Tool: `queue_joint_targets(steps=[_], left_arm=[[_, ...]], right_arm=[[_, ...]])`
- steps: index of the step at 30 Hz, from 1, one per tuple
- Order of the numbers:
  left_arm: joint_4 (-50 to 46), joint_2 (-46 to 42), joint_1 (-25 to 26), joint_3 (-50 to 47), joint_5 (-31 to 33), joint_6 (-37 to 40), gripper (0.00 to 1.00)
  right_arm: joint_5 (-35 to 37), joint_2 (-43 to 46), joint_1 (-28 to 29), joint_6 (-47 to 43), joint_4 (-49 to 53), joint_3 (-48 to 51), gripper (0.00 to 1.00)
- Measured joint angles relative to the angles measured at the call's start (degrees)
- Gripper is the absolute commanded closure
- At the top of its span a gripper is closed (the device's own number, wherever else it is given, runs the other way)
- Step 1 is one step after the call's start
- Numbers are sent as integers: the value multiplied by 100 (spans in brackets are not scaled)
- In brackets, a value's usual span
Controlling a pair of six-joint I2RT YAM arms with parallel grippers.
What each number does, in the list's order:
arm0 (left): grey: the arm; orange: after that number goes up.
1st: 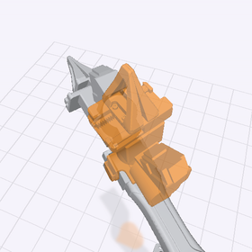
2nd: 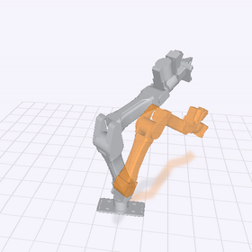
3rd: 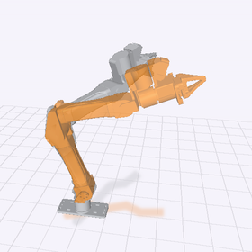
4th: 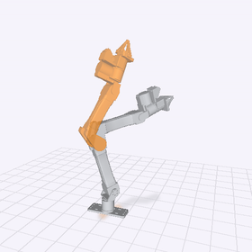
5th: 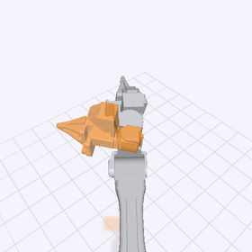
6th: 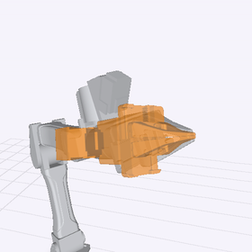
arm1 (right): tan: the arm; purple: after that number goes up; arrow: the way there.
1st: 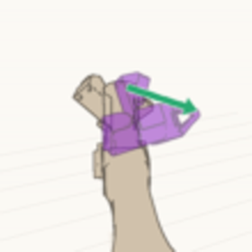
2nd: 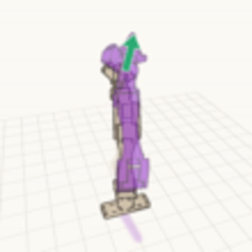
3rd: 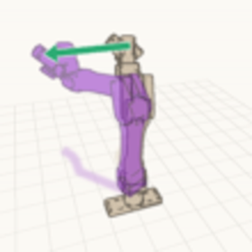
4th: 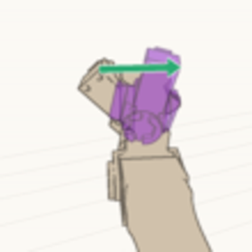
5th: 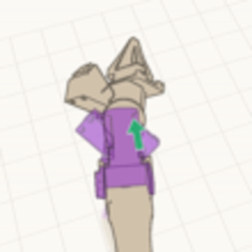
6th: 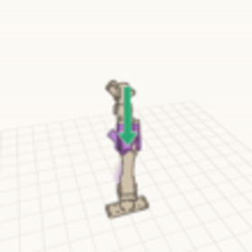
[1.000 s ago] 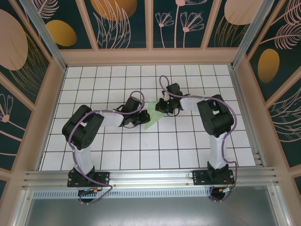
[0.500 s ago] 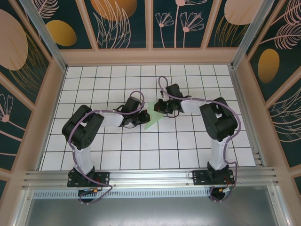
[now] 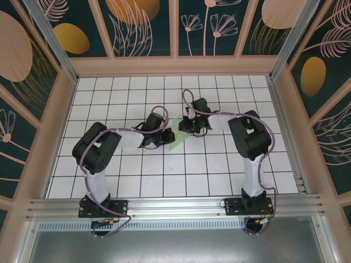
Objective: Fold a paper plane with a square sheet of paper (pick it up from the middle)
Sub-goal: Fourth fold the wing at the center of the table.
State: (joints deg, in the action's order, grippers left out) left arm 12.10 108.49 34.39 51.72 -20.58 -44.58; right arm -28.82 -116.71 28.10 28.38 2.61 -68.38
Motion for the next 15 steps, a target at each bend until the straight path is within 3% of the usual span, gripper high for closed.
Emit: queue_joint_targets(steps=[15], left_arm=[[17, 0, 0, -7, -20, 44, 100]], right_arm=[[-295, 103, 157, -109, -269, 273, 96]])
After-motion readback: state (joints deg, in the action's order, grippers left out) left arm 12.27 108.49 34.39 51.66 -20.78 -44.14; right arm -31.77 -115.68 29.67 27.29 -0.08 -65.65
